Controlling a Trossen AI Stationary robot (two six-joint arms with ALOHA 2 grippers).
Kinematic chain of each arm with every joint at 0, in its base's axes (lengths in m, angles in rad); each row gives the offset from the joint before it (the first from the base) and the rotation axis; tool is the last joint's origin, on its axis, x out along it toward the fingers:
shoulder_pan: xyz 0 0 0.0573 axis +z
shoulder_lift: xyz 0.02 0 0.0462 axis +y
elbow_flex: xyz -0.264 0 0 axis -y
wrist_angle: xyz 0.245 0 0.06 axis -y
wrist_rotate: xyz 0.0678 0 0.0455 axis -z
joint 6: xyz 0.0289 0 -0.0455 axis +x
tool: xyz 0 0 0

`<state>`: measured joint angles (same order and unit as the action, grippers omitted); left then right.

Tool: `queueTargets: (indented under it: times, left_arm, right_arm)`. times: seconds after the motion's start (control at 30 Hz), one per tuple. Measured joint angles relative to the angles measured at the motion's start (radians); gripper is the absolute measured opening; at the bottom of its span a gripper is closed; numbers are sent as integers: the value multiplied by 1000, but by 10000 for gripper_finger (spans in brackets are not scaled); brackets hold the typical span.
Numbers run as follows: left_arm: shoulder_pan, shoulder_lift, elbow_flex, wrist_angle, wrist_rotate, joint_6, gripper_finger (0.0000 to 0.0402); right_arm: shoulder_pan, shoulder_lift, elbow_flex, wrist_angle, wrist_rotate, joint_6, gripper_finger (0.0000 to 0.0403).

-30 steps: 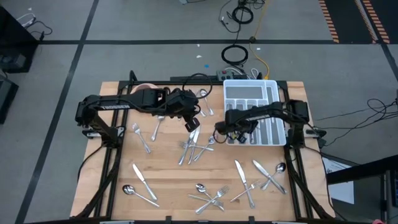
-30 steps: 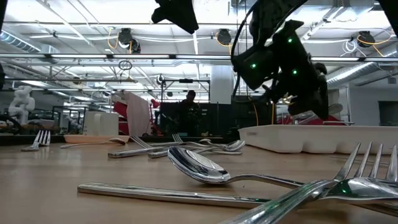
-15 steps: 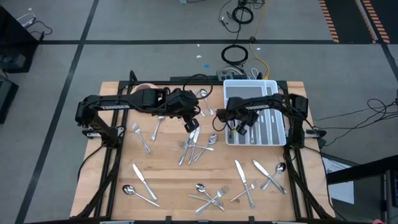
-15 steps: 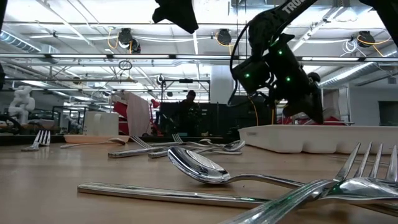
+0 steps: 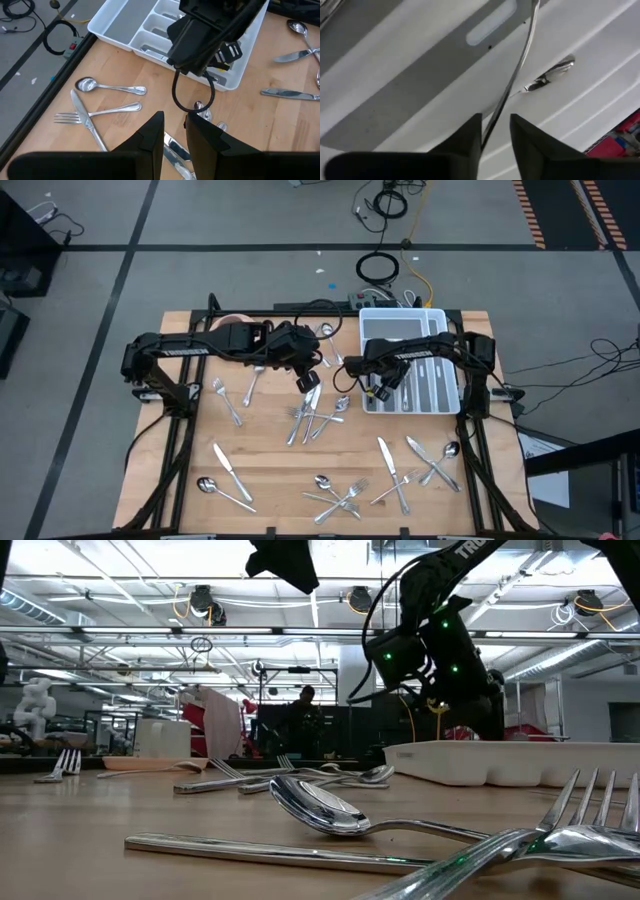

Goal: Sort silverware
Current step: Put the silver fork into the white cutlery tray, then put the silver knife into the white cutlery tray

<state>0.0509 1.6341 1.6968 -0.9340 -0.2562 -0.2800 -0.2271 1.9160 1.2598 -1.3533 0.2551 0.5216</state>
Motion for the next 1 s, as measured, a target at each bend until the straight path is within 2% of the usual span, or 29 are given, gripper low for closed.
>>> queueTargets:
  times: [0.17, 0.3, 0.53, 0.67, 0.83, 1.0]
  left_arm:
    - [0, 0, 0, 0, 0, 0, 86]
    - [0, 0, 0, 0, 0, -1, 86]
    - [0, 0, 0, 0, 17, -1, 86]
    - [0, -1, 0, 0, 17, 2, 86]
    - [-1, -61, 0, 28, 14, 58, 86]
    - [6, -189, -12, 94, -68, 104, 86]
  right_arm:
    - [25, 0, 16, 25, -27, -18, 144]
    - [49, 0, 64, 27, -26, -26, 165]
    - [67, -5, 151, 28, -11, -58, 178]
    - [68, -28, 203, 8, 47, -120, 177]
    - [74, -135, 261, -24, 45, -216, 177]
    - [97, -353, 266, -59, -79, -242, 176]
